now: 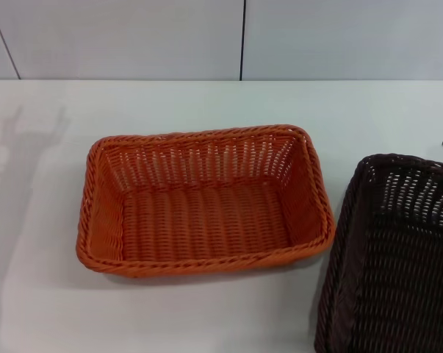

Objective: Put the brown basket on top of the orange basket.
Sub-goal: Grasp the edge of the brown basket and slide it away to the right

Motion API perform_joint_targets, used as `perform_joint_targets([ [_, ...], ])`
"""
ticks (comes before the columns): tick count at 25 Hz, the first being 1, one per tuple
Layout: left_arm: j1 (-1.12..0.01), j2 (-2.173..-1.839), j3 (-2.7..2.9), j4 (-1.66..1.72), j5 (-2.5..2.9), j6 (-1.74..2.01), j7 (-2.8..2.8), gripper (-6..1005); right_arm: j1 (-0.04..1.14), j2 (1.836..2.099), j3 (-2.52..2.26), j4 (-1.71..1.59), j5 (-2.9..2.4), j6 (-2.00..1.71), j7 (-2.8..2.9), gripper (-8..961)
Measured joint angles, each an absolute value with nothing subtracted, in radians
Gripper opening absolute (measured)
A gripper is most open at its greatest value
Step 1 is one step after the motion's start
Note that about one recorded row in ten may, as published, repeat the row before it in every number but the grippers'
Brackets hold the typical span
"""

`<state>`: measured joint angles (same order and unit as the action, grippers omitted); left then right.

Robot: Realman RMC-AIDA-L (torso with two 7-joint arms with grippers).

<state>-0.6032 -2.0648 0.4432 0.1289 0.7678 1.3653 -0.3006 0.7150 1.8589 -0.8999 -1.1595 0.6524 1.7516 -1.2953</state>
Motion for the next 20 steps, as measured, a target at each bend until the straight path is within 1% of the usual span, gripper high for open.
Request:
perform_joint_targets([
  [4,-0.603,-2.065,0.443,0.128,0.768,1.365,-0.301,832,0.713,1.862,-0.901,-1.134,0.625,1.700,-1.300,669],
  [5,-0.602,-2.065,0.443,0.125,0.768,1.365,-0.301,832,0.713,1.871,-0.902,-1.117,0.594,1.668,-1.309,668],
  [6,-0.602,-2.065,0.443,0.125,0.768,1.365,-0.301,832,0.713,1.871,-0.902,-1.117,0.594,1.668,-1.309,668],
  [9,-0.602,-2.065,0.444,0.123,0.769,1.360,-0.301,832,0.712,1.885,-0.895,-1.087,0.557,1.631,-1.332,667],
  [15,-0.603,-2.067,0.445,0.120,0.770,1.355,-0.301,832,0.721,1.890,-0.899,-0.966,0.534,1.567,-1.381,663],
  [20,-0.603,-2.067,0.446,0.117,0.770,1.354,-0.301,832,0.717,1.894,-0.891,-0.926,0.534,1.526,-1.416,661],
])
